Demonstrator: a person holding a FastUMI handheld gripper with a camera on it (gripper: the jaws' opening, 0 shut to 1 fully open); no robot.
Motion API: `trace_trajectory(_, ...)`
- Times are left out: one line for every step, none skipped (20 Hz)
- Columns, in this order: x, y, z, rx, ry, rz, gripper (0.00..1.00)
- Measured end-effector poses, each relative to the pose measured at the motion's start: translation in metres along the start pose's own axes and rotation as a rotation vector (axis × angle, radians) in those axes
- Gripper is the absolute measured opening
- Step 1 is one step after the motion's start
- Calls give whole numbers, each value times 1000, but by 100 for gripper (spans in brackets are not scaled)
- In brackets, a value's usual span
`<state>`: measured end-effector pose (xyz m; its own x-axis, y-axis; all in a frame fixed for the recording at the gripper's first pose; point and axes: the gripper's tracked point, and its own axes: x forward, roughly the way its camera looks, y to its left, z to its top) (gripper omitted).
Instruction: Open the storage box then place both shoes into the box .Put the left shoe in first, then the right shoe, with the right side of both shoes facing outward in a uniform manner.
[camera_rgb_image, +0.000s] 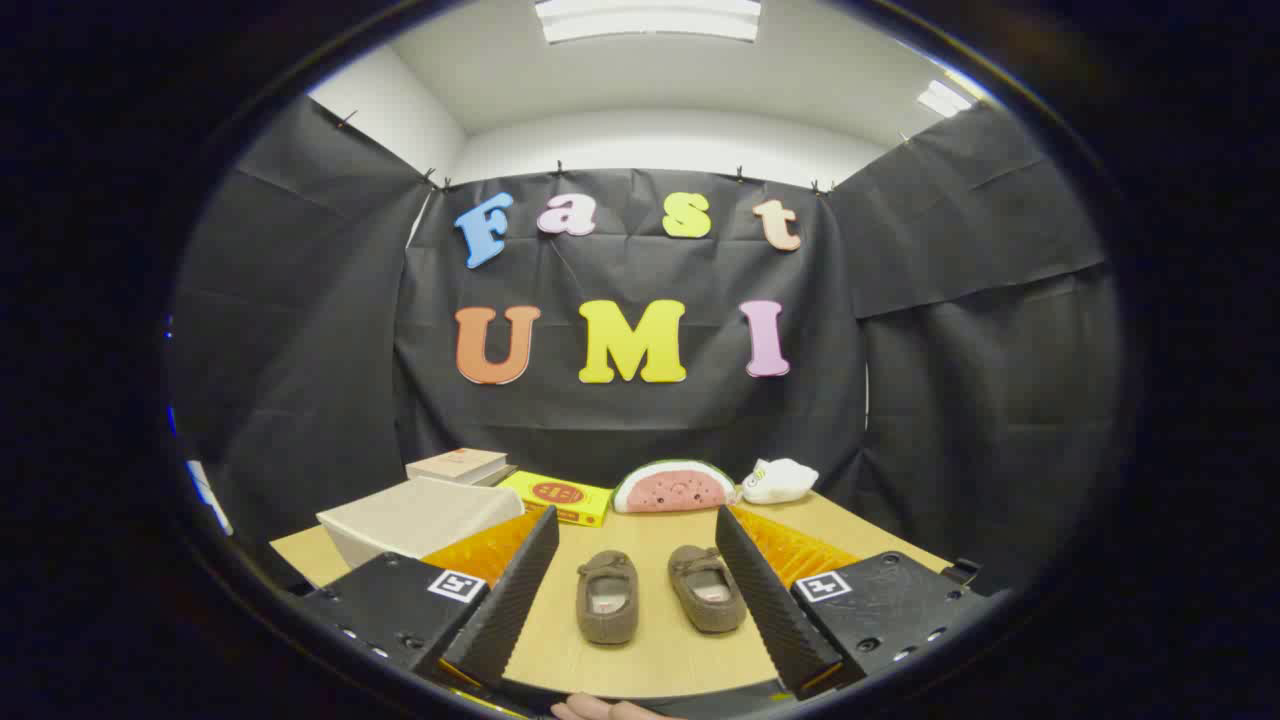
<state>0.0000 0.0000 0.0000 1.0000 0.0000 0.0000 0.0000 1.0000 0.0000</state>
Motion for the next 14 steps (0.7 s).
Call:
trace_trajectory(1, -1, -1, -1, 2, 1, 96)
trace_trajectory(2, -1, -2, -3, 4, 5, 96)
trace_trajectory(1, -2, -4, -4, 8, 5, 96)
trace_trajectory(2, -4, -4, -3, 9, 1, 96)
trace_trajectory(3, -6, -5, -2, 12, 2, 96)
trace_trajectory(4, -7, -7, -2, 16, 2, 96)
trace_trajectory(5, -10, -6, -1, 14, -3, 96)
trace_trajectory(5, -11, -6, -4, 14, -7, 96)
trace_trajectory(6, -12, -6, -6, 15, -6, 96)
trace_trajectory(6, -12, -6, -7, 15, -5, 96)
trace_trajectory(7, -13, -6, -9, 16, -5, 96)
trace_trajectory(9, -13, -9, -10, 18, -4, 96)
trace_trajectory(10, -12, -11, -11, 21, -1, 96)
trace_trajectory(13, -11, -13, -13, 28, 4, 96)
